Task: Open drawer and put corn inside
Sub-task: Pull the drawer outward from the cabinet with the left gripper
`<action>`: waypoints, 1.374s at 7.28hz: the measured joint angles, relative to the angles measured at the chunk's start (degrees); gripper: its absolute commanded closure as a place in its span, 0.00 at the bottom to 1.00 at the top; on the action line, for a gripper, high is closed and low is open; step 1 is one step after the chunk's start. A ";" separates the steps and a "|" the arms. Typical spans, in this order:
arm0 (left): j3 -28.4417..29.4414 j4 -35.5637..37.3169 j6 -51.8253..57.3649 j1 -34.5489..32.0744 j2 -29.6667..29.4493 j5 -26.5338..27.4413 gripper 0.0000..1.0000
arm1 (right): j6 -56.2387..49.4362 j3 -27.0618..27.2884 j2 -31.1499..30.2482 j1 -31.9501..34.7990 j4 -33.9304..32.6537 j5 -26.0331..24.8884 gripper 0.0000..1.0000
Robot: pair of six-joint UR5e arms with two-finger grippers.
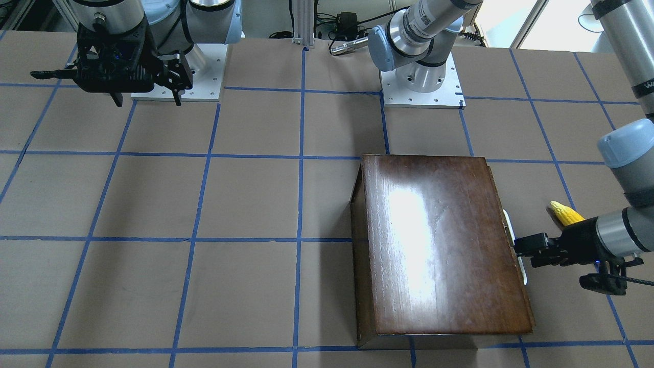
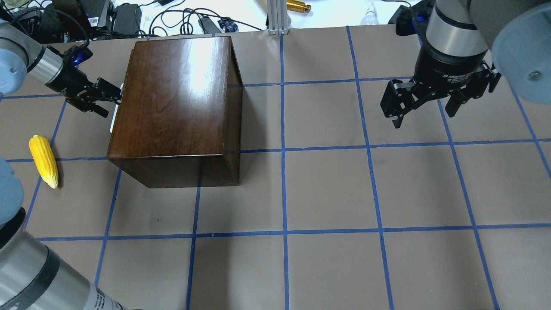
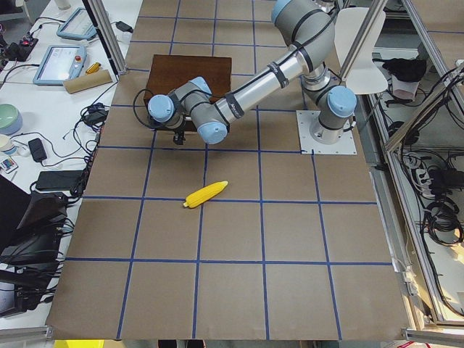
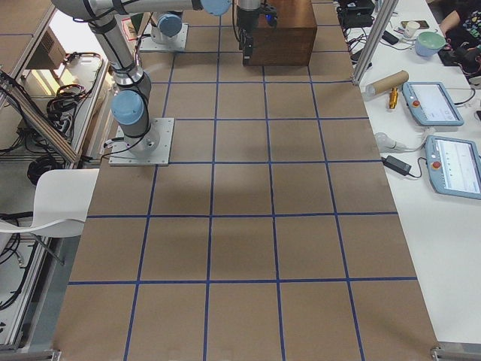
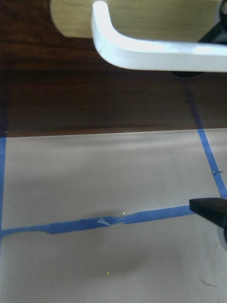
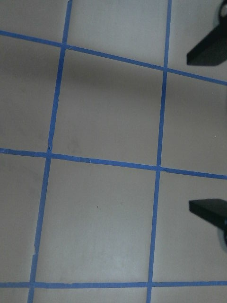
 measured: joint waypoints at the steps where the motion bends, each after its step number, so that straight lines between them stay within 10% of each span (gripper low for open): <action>1: 0.00 0.04 0.15 0.61 0.04 0.32 0.00 | -0.02 0.00 0.02 0.00 0.00 0.00 0.00; 10: 0.06 0.98 0.62 6.05 0.47 2.12 0.00 | -0.02 0.00 -0.02 0.00 0.00 0.00 0.00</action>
